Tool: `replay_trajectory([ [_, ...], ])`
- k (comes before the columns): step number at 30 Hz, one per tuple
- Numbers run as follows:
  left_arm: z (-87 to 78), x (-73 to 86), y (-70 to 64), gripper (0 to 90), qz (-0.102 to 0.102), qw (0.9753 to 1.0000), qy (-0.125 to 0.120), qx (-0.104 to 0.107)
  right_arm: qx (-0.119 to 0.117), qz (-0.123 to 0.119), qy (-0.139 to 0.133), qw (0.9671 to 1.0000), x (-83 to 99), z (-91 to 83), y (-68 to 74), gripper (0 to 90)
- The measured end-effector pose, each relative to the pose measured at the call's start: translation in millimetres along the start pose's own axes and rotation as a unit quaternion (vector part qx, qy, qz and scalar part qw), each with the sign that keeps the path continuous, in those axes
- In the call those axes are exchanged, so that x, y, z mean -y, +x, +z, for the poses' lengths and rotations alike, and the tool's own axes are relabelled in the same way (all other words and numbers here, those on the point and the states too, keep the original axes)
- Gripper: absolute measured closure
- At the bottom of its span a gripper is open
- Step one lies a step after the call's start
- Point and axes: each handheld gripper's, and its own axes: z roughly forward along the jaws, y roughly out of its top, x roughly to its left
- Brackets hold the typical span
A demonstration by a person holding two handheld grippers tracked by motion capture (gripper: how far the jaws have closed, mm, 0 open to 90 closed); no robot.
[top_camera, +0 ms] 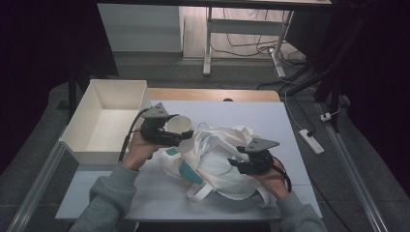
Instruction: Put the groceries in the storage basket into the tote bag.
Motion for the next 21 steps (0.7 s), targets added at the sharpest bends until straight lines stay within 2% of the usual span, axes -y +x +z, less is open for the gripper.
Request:
replay_trajectory([
  [8,26.8,-0.8,-11.1,19.7,0.008,0.9996,0.017,0.023,-0.016,0.0,-0.026,0.9995,-13.7,-2.3,9.6,36.1],
  [12,37.8,-1.0,-16.1,19.7,0.013,0.999,0.026,0.033,-0.022,-0.009,-0.037,0.999,-22.4,-2.7,16.7,33.3],
  [16,45.5,-3.8,-22.8,19.7,0.022,0.9983,0.035,0.04,-0.027,-0.011,-0.049,0.9984,-30.5,-1.3,21.4,29.5],
  [21,51.4,-8.7,-34.0,19.6,0.039,0.9977,0.033,0.044,-0.032,-0.011,-0.052,0.9981,-37.6,1.5,27.0,25.5],
])
